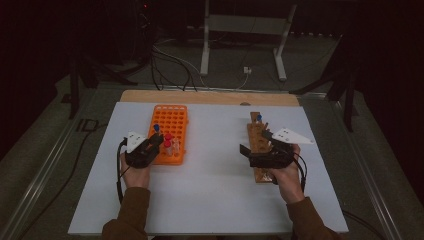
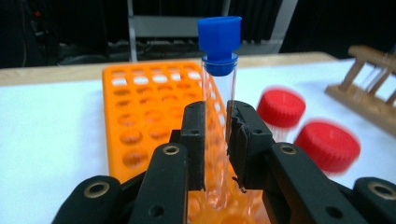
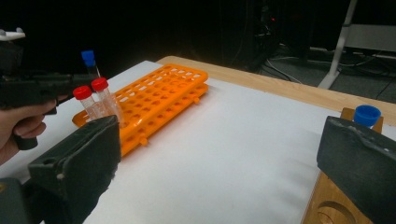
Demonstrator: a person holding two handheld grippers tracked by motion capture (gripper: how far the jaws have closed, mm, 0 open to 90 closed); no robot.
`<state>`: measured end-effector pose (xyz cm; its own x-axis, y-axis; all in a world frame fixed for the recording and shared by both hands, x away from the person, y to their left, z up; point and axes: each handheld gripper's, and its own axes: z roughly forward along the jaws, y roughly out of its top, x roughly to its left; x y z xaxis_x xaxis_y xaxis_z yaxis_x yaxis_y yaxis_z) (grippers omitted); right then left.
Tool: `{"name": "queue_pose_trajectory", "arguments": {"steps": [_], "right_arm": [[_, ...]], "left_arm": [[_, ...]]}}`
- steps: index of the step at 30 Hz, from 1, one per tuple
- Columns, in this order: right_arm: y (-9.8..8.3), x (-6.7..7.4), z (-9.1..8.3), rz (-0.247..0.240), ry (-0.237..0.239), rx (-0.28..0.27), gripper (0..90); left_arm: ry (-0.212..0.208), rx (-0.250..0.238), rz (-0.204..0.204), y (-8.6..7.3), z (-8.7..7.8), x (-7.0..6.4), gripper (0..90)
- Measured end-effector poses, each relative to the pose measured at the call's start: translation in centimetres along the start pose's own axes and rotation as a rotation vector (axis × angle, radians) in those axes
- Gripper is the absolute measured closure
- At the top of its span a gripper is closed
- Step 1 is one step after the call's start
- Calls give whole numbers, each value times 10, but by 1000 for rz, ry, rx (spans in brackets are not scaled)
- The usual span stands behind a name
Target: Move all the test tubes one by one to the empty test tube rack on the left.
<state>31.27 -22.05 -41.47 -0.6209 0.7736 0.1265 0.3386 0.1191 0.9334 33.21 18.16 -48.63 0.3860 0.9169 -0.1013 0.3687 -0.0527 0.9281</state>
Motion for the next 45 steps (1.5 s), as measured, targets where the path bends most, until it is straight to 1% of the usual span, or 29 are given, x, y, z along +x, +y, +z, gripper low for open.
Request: {"name": "queue_pose_trajectory", "arguments": {"steps": [2, 3, 4, 5, 7, 9, 12, 17, 21, 22, 24, 27, 29, 30, 31, 32, 33, 34, 35, 36, 38, 39, 40, 43, 45], "right_arm": [[0, 0, 0, 1, 0, -1, 1], [0, 0, 0, 2, 0, 0, 1], [0, 0, 0, 2, 1, 0, 1], [-1, 0, 0, 1, 1, 2, 1], [-1, 0, 1, -2, 1, 4, 1], [-1, 0, 1, -2, 1, 5, 1], [-2, 0, 2, 0, 3, 7, 1], [-2, -1, 1, -2, 3, 6, 1], [-1, -3, 0, 6, -1, 2, 1], [-1, -3, 0, 6, -2, 2, 1], [-1, -5, 0, 11, -5, 2, 1], [-1, -6, 0, 11, -6, 0, 2], [-1, -7, -1, 14, -8, 2, 2], [-1, -7, -1, 16, -9, 2, 2], [-1, -7, -1, 16, -12, 3, 2], [-1, -8, -1, 15, -16, 5, 2], [-1, -9, -1, 18, -19, 8, 2], [-1, -10, -1, 17, -20, 13, 9], [-2, -11, -1, 20, -24, 16, 25], [-1, -12, -2, 20, -25, 15, 27], [0, -14, -2, 19, -34, 14, 38], [1, -15, -2, 16, -40, 15, 38], [3, -15, -2, 13, -45, 16, 40], [8, -17, -2, -9, -59, 21, 57], [11, -21, 0, -22, -77, 19, 66]], "left_arm": [[-1, 35, 16, -4, 1, -1, 775], [-2, 44, 22, -5, 1, -2, 776], [0, 68, 45, -6, 2, -3, 778], [-2, 82, 60, -8, 3, -4, 779], [-4, 90, 57, -8, 2, -3, 782], [-5, 111, 55, -8, 2, -3, 783], [-3, 153, 80, -11, 4, -4, 783], [0, 154, 60, -12, 5, -4, 771], [9, 152, 37, -13, 1, -2, 691], [13, 152, 35, -13, -1, -2, 678], [12, 141, 17, -12, -6, -2, 659], [10, 118, -18, -11, -15, -3, 587], [-5, 98, -47, -10, -22, -4, 532], [-11, 95, -53, -9, -24, -4, 494], [-20, 85, -64, -9, -28, -5, 454], [-38, 74, -73, -9, -30, -5, 416], [-66, 55, -90, -8, -34, -5, 383], [-76, 43, -91, -7, -36, -5, 349], [-85, 28, -101, -6, -38, -5, 311], [-90, 18, -108, -4, -39, -5, 254], [-93, 3, -104, -1, -41, -7, 173], [-100, 1, -99, 0, -42, -8, 164], [-99, 5, -98, 0, -42, -9, 141], [-105, 23, -91, 2, -45, -13, 25], [-110, 26, -85, 3, -47, -15, 5]]}}
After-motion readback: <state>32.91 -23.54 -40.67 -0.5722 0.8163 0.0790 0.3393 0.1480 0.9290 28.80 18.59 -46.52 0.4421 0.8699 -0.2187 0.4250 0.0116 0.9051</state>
